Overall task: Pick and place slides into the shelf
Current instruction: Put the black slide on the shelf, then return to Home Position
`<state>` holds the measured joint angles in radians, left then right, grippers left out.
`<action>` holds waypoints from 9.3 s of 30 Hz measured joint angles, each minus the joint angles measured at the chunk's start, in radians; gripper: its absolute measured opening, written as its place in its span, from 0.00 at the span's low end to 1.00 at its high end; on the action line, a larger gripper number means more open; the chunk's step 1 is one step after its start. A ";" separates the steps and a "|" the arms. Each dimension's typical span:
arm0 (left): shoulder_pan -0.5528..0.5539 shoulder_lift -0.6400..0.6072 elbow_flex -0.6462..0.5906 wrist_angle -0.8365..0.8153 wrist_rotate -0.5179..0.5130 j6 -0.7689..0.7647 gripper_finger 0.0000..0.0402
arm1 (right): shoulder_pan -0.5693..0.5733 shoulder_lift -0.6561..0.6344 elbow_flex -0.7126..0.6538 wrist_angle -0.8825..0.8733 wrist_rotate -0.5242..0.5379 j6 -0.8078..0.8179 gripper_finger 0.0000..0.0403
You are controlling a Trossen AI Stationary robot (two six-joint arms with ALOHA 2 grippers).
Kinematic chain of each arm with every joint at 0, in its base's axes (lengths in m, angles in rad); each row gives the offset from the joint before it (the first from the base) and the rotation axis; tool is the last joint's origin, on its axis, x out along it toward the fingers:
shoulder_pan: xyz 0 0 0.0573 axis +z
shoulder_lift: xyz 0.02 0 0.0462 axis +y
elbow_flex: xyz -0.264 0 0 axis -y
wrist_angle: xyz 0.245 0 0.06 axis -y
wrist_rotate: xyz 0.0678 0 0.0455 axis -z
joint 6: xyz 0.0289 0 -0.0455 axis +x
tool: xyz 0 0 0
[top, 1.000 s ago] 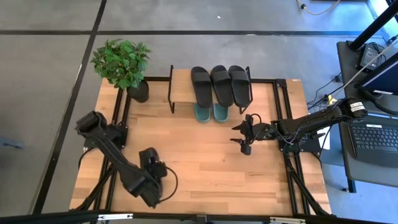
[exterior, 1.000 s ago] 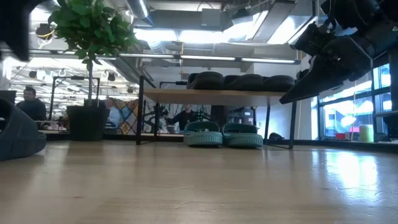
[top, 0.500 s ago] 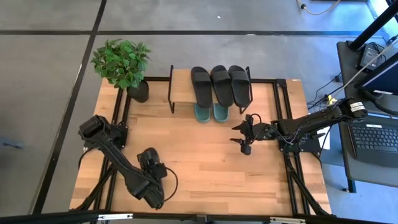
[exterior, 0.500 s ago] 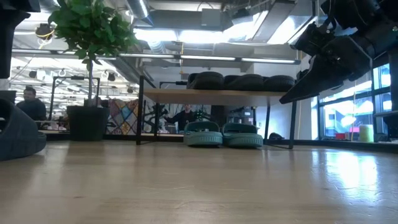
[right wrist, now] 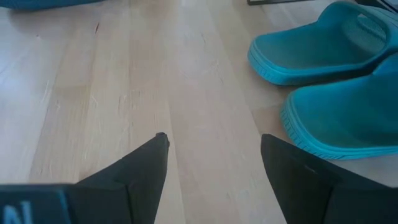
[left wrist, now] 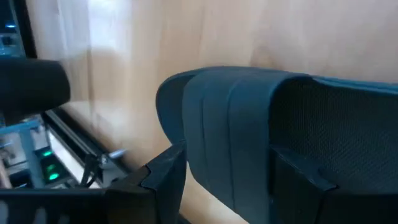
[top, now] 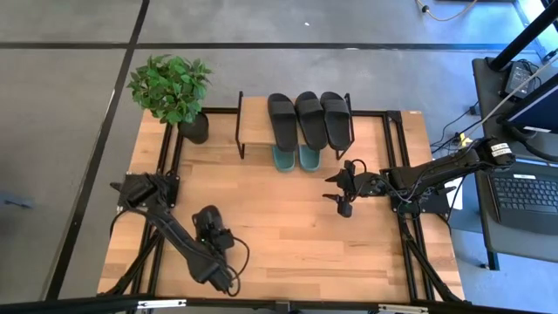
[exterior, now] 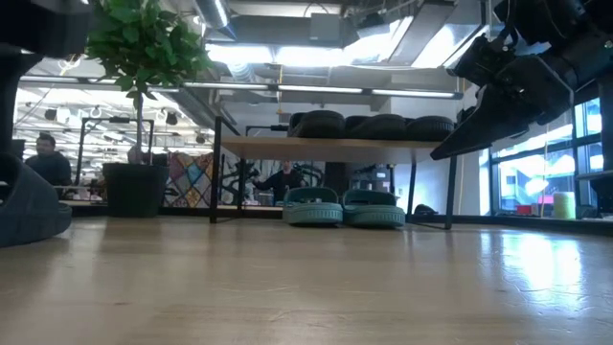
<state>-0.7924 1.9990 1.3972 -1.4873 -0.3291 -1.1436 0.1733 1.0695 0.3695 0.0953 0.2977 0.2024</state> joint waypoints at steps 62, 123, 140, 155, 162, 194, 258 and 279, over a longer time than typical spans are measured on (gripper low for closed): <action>0.412 -0.396 0.285 -0.033 -0.575 0.844 0.00 | 0.000 0.000 0.000 0.018 0.023 -0.055 0.64; 1.089 -0.184 0.320 0.428 -0.365 1.696 0.11 | -0.001 0.000 0.000 0.038 0.024 -0.074 0.64; 1.087 -0.368 0.319 0.431 -0.042 1.527 0.35 | -0.001 0.000 0.000 0.066 0.024 -0.022 0.64; 1.064 -0.903 -0.296 1.039 0.316 1.364 0.35 | -0.156 -0.097 0.100 0.058 -0.140 -0.167 0.64; 0.967 -1.160 -0.616 1.259 0.339 1.329 0.35 | -0.204 -0.210 0.100 -0.003 -0.169 -0.184 0.64; 0.931 -1.997 -1.184 1.292 0.191 1.198 0.35 | -0.215 -0.807 -0.260 0.013 -0.107 -0.128 0.64; 0.931 -1.997 -1.355 1.428 0.154 1.201 0.35 | -0.215 -1.068 -0.279 -0.242 -0.106 -0.235 0.64; 0.931 -1.997 -1.355 1.428 0.155 1.200 0.35 | -0.214 -1.068 -0.279 -0.292 -0.107 -0.105 0.64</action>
<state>0.1390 0.0025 0.0418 -0.0589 -0.1745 0.0563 -0.0410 0.0017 0.0906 -0.1967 0.1905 0.0977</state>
